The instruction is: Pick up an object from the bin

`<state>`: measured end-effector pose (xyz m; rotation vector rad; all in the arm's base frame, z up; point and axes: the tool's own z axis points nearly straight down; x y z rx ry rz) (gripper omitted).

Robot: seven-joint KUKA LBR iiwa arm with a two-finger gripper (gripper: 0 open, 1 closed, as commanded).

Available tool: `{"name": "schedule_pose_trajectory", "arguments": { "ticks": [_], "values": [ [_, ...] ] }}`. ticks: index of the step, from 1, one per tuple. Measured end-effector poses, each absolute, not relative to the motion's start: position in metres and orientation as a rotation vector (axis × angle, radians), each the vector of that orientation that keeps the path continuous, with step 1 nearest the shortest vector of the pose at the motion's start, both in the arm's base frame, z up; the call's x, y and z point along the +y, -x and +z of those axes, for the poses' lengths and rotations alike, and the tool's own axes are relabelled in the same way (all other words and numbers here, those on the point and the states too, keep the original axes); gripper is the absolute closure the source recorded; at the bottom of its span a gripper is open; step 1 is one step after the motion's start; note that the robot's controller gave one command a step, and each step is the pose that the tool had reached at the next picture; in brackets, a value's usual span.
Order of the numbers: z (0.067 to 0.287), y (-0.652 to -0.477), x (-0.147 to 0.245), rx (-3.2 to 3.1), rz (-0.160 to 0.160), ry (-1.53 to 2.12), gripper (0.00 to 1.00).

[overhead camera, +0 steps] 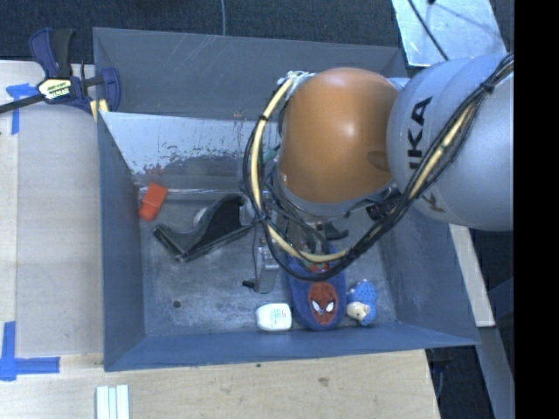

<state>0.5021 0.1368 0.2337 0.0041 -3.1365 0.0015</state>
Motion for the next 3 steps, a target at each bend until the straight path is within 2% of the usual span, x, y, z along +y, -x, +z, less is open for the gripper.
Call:
{"name": "schedule_pose_trajectory", "arguments": {
  "ticks": [1,2,3],
  "values": [
    [0.166,-0.512,0.209,-3.136,-0.002,-0.117,0.0],
    [0.068,-0.567,0.194,-3.097,-0.001,-0.545,0.0],
    [0.071,-0.569,0.195,-3.101,-0.003,-0.546,1.0]
  ]
}}
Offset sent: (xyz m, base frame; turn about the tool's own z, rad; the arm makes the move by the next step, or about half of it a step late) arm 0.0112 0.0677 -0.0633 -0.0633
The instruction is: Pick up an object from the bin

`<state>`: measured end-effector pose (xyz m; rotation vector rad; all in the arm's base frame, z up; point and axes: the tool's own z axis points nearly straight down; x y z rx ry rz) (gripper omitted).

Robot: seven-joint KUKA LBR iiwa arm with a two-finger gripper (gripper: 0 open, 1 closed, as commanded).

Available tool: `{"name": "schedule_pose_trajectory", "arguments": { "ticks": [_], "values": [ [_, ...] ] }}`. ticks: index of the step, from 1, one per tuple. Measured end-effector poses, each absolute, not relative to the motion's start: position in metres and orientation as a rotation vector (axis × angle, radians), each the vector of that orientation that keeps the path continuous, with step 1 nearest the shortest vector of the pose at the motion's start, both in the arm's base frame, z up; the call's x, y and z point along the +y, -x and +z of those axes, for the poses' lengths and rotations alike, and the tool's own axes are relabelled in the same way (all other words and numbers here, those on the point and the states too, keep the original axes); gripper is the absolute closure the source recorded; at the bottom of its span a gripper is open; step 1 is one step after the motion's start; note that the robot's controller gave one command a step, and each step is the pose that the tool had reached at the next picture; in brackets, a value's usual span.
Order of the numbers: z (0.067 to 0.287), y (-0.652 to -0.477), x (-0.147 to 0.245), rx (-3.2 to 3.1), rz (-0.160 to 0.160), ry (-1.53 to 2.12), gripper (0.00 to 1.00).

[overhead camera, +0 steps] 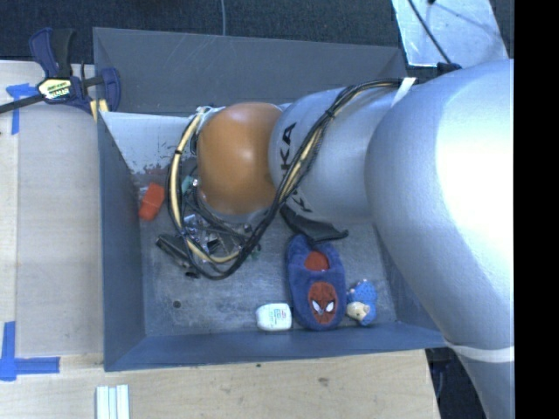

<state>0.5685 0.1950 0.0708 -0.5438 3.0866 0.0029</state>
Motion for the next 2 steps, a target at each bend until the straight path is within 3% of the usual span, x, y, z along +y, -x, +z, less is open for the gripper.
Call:
{"name": "schedule_pose_trajectory", "arguments": {
  "ticks": [1,2],
  "values": [
    [0.193,-0.53,0.218,3.086,0.002,0.584,1.0],
    [0.275,-0.557,0.23,3.079,0.002,0.598,1.0]
  ]
}}
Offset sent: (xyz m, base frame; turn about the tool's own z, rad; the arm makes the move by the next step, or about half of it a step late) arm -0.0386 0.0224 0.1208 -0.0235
